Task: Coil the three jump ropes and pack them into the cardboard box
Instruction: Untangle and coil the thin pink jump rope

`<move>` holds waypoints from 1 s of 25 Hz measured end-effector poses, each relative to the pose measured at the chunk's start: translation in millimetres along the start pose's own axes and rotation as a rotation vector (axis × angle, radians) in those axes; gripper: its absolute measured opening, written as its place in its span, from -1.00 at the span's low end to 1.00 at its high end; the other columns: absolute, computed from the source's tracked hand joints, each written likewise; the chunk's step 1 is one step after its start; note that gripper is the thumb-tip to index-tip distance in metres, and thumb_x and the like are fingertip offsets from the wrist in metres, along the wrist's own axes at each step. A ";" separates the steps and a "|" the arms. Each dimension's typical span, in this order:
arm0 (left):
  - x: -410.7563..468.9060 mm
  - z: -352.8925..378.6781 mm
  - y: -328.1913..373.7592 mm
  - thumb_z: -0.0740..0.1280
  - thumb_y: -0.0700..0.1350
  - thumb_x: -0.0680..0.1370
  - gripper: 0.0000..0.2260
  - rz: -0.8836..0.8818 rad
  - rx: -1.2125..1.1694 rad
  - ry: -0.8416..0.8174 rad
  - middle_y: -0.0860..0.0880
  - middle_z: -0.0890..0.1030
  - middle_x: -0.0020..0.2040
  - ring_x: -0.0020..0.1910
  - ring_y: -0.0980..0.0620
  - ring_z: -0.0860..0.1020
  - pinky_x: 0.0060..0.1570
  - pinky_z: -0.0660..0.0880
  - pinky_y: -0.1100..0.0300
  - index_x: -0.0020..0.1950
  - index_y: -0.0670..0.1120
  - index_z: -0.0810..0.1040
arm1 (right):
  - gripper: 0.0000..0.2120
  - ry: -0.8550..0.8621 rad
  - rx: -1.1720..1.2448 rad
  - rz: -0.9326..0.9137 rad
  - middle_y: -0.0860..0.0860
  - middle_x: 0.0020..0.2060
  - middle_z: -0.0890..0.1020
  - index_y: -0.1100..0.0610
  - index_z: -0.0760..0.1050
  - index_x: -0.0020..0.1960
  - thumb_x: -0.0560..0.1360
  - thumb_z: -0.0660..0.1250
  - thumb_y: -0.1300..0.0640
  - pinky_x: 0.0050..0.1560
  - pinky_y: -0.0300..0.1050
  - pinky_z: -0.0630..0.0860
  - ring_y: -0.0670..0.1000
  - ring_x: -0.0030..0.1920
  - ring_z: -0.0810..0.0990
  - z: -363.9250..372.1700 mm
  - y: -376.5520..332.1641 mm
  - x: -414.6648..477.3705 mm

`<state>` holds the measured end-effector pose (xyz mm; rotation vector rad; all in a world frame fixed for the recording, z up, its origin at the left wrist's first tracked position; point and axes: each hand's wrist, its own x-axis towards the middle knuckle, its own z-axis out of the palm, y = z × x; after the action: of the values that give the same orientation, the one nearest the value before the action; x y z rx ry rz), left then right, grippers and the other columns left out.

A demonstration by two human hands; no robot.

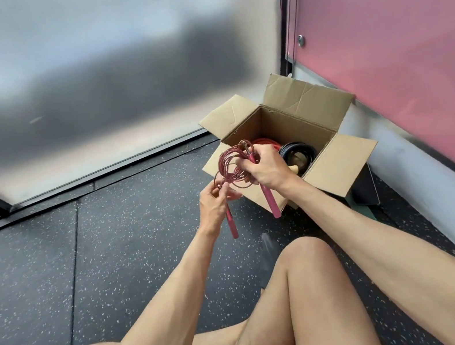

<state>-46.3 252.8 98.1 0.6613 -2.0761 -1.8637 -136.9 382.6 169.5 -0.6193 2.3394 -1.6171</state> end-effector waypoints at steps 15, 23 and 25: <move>88.7 91.3 75.5 0.24 0.12 0.64 -0.66 -0.061 -0.086 -0.064 0.00 0.62 -0.17 -0.43 0.20 0.54 -0.45 0.41 0.28 0.16 -0.15 0.54 | -0.67 0.305 0.099 0.290 0.18 -0.21 0.71 0.24 0.63 -0.10 0.49 0.40 -0.06 -0.09 0.23 0.60 0.26 -0.18 0.68 -17.6 51.3 79.3; 194.0 134.4 58.4 0.28 0.08 0.64 -0.70 -0.014 0.097 -0.087 -0.06 0.58 -0.27 -0.35 -0.01 0.53 -0.40 0.48 0.17 -0.08 -0.14 0.56 | -0.61 0.275 0.079 0.273 0.08 -0.25 0.69 0.22 0.58 -0.17 0.52 0.34 -0.13 -0.06 0.06 0.62 0.14 -0.16 0.69 -54.7 92.7 136.9; 218.0 149.2 52.9 0.29 0.07 0.64 -0.71 -0.011 0.171 -0.105 -0.07 0.56 -0.32 -0.44 0.01 0.51 -0.48 0.47 0.21 -0.07 -0.15 0.54 | -0.67 0.287 0.051 0.284 0.02 -0.39 0.57 0.18 0.49 -0.27 0.54 0.36 -0.03 -0.28 -0.15 0.55 -0.02 -0.36 0.62 -65.9 105.4 153.6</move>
<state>-314.6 275.0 108.9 0.6277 -2.3229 -1.7762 -322.4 397.8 103.1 -0.0384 2.4322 -1.7169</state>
